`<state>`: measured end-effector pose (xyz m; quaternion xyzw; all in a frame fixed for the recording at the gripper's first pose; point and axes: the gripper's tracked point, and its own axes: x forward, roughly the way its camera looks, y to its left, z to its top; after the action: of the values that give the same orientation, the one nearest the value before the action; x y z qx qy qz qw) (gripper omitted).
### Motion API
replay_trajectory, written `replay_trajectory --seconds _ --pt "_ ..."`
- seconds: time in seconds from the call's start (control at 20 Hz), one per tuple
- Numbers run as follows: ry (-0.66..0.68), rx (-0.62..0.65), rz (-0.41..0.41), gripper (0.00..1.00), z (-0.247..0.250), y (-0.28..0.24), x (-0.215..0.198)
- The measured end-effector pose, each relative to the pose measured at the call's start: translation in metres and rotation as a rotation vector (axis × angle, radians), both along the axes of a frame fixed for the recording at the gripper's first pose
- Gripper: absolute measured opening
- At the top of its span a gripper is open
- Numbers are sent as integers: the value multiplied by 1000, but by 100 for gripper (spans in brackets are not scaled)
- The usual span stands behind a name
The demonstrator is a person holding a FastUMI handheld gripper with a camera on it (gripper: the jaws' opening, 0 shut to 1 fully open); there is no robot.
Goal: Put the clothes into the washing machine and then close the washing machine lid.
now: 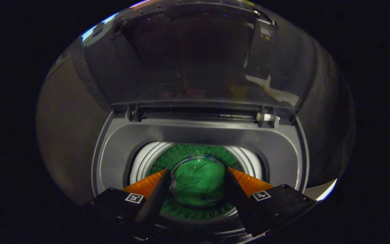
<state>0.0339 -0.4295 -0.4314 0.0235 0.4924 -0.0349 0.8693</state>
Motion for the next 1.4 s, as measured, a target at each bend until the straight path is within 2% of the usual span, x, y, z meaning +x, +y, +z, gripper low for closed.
replay_trajectory --seconds 0.1,0.25,0.45,0.65,0.8,0.9,1.0,1.05,1.15,1.4 --pt "-28 -33 -16 99 11 -5 2" --pt "-63 38 -71 99 37 15 0" --pt "-162 49 -113 99 92 24 10" --pt "-330 53 -156 99 167 16 50" --pt "-469 -75 -132 99 225 -11 97" --pt "-519 -58 -125 98 236 -19 133" --pt "-476 -62 -147 98 230 -27 153" --pt "-409 -69 -171 99 214 -29 156" --pt "-394 -104 -141 99 202 -26 165" --pt "-468 -111 -135 100 208 -28 162"
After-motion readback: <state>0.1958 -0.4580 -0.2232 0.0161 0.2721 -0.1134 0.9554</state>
